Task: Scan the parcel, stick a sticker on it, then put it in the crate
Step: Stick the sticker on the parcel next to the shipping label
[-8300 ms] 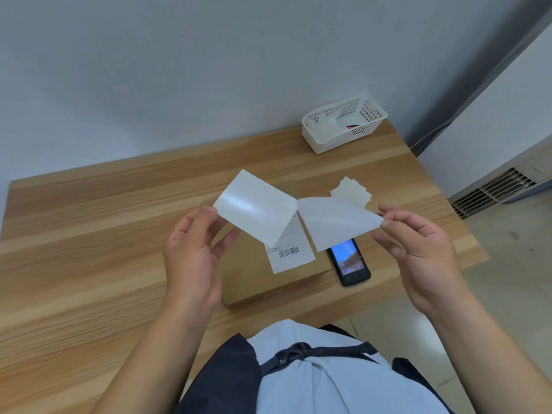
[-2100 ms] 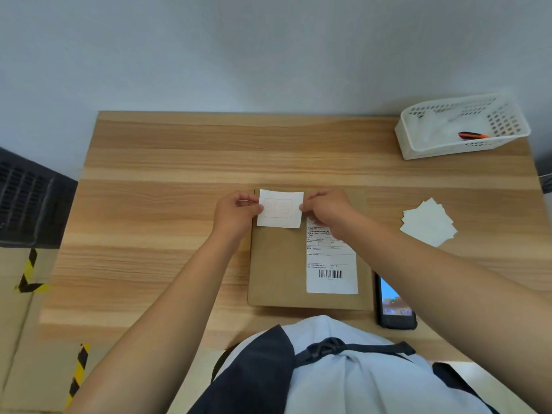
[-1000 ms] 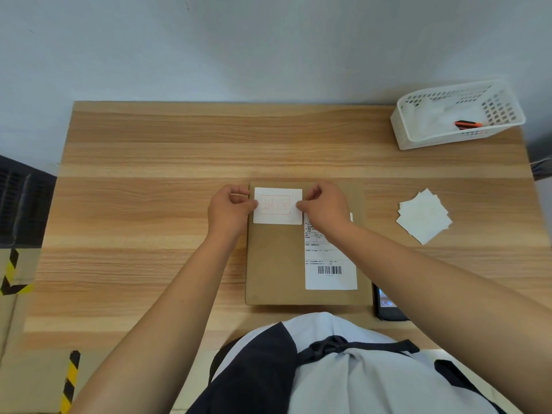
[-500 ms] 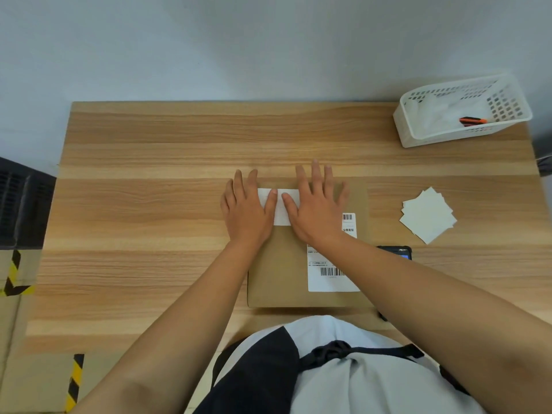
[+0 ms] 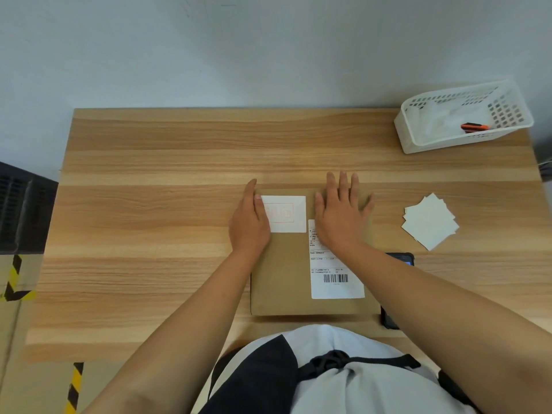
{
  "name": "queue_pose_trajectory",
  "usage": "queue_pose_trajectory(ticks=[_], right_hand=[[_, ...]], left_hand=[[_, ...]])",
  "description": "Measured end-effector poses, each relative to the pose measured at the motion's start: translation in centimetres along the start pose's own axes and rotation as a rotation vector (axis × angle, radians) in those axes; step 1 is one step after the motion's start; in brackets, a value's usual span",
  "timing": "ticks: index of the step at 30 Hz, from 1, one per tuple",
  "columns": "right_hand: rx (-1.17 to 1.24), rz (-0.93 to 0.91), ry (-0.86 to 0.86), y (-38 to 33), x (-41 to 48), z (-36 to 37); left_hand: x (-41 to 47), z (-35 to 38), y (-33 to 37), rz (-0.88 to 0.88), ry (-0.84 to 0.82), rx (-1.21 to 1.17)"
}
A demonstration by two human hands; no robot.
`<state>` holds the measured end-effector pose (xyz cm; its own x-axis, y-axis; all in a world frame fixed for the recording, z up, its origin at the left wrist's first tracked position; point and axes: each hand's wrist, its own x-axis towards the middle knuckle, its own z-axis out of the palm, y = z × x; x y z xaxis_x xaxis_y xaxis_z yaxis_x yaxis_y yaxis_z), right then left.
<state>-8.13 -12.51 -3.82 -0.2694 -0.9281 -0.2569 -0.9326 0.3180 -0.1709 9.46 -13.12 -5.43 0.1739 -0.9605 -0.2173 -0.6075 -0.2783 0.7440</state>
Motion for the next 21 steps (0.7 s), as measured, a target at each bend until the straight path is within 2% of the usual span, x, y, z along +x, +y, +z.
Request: queue_pose_trajectory(ticks=[6, 14, 21], right_hand=[[0.042, -0.157, 0.031, -3.4, -1.3, 0.5], [0.028, -0.066, 0.010, -4.3, -1.3, 1.9], [0.041, 0.173, 0.021, 2.6, -1.1, -0.1]], left_hand=[[0.1, -0.1, 0.0, -0.051, -0.033, -0.062], [0.3, 0.4, -0.3, -0.046, 0.011, -0.005], [0.2, 0.2, 0.1, -0.057, 0.005, -0.034]])
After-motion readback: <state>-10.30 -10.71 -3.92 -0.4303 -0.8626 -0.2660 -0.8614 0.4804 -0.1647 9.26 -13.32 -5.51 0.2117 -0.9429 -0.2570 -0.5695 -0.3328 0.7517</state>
